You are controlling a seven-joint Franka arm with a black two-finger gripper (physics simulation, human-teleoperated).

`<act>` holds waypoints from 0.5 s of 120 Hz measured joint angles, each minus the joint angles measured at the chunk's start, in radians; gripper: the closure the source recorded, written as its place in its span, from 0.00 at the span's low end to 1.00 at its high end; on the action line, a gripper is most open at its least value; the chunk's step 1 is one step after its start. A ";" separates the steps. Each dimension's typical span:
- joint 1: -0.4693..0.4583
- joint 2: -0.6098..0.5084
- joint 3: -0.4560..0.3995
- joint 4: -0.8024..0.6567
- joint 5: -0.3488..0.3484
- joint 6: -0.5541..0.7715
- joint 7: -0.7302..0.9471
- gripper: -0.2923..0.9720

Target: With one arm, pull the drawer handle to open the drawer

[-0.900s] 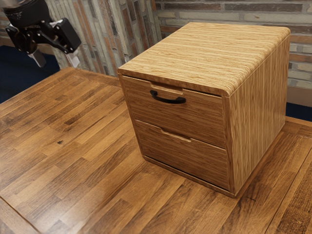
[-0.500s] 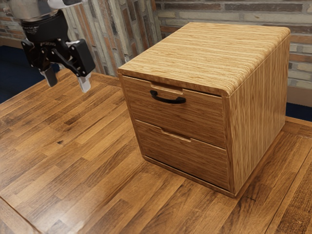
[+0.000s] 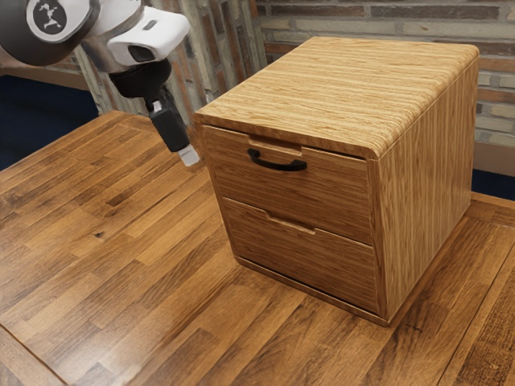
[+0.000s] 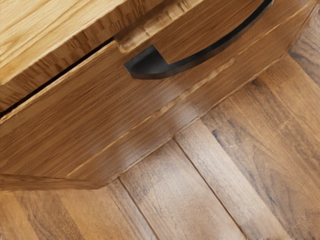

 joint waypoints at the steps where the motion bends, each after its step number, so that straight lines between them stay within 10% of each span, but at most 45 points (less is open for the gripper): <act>1: 0.003 -0.006 0.000 -0.009 -0.001 0.009 0.012 0.23; 36: -0.042 -0.035 -0.087 -0.177 0.013 0.345 0.391 0.24; 43: -0.037 -0.012 -0.090 -0.177 0.034 0.397 0.446 0.12; 60: -0.018 -0.103 -0.128 -0.211 0.090 0.461 0.555 0.24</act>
